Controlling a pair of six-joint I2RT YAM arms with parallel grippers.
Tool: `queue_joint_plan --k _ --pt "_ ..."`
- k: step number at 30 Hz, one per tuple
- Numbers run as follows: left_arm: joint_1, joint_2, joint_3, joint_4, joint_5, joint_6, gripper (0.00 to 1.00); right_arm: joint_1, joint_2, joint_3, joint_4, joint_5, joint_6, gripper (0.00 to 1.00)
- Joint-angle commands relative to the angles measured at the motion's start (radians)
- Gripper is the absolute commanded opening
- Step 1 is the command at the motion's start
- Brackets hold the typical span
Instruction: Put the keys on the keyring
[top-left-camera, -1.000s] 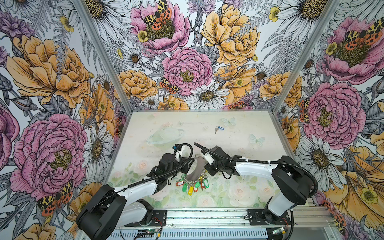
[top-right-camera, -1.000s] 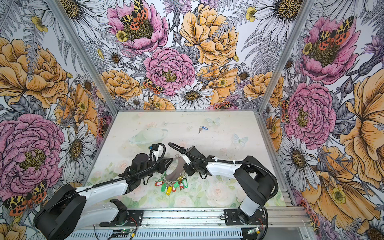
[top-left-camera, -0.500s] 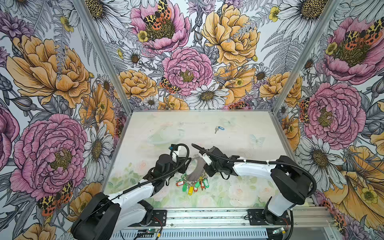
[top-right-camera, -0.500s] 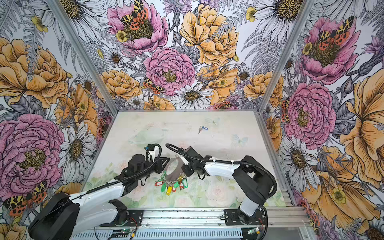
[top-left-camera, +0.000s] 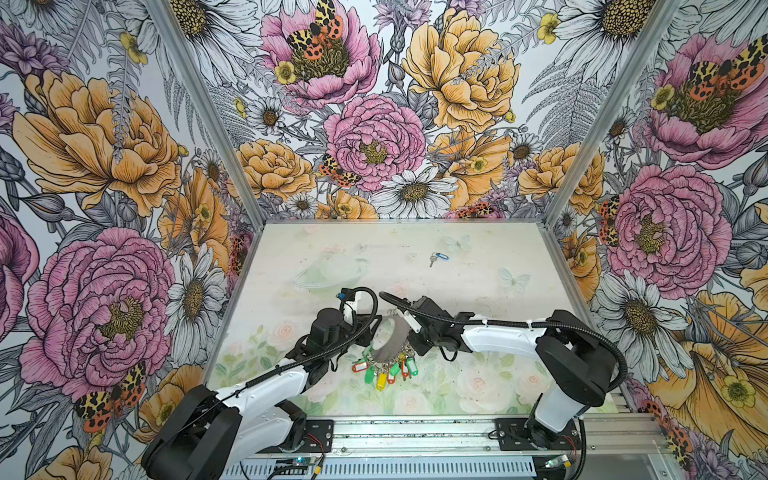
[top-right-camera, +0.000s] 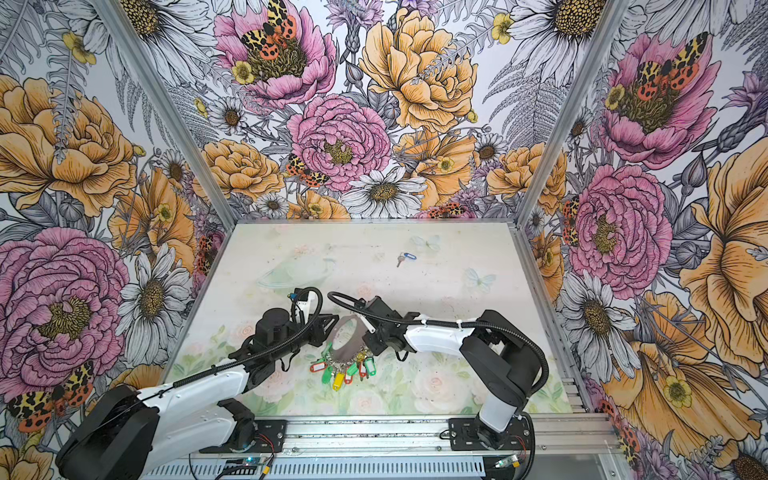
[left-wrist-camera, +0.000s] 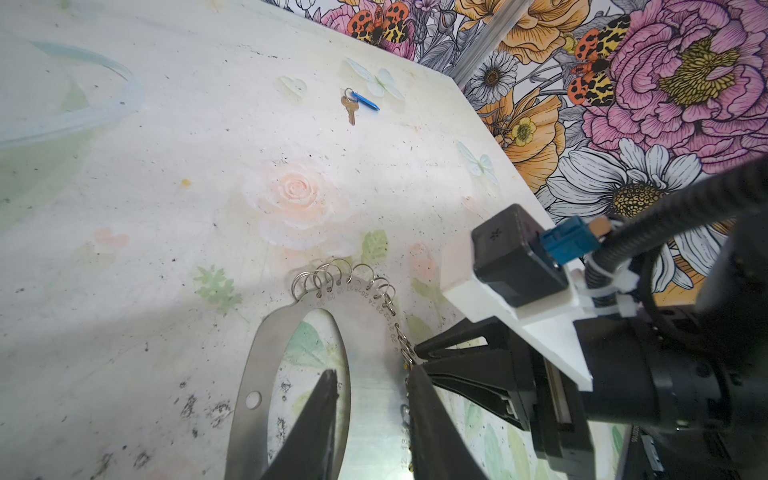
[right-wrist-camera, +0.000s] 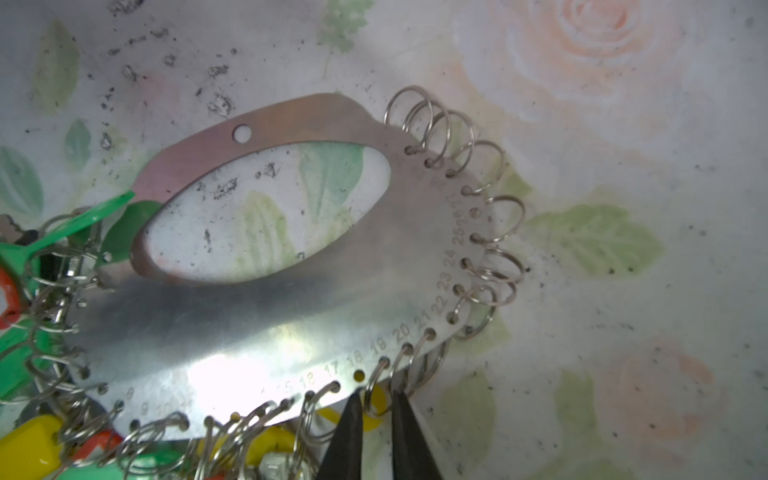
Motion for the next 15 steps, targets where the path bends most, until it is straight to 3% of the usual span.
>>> queue_joint_plan --k 1,8,15 --pt "0.008 -0.006 -0.014 -0.007 -0.014 0.027 0.31 0.008 0.020 0.032 -0.011 0.048 0.008 0.15" --pt "0.007 -0.006 -0.018 -0.008 -0.012 0.027 0.31 0.011 0.017 0.039 -0.023 0.072 0.005 0.06" --pt "0.007 -0.004 -0.019 -0.005 -0.013 0.025 0.32 0.010 0.037 0.049 -0.029 0.093 -0.008 0.07"
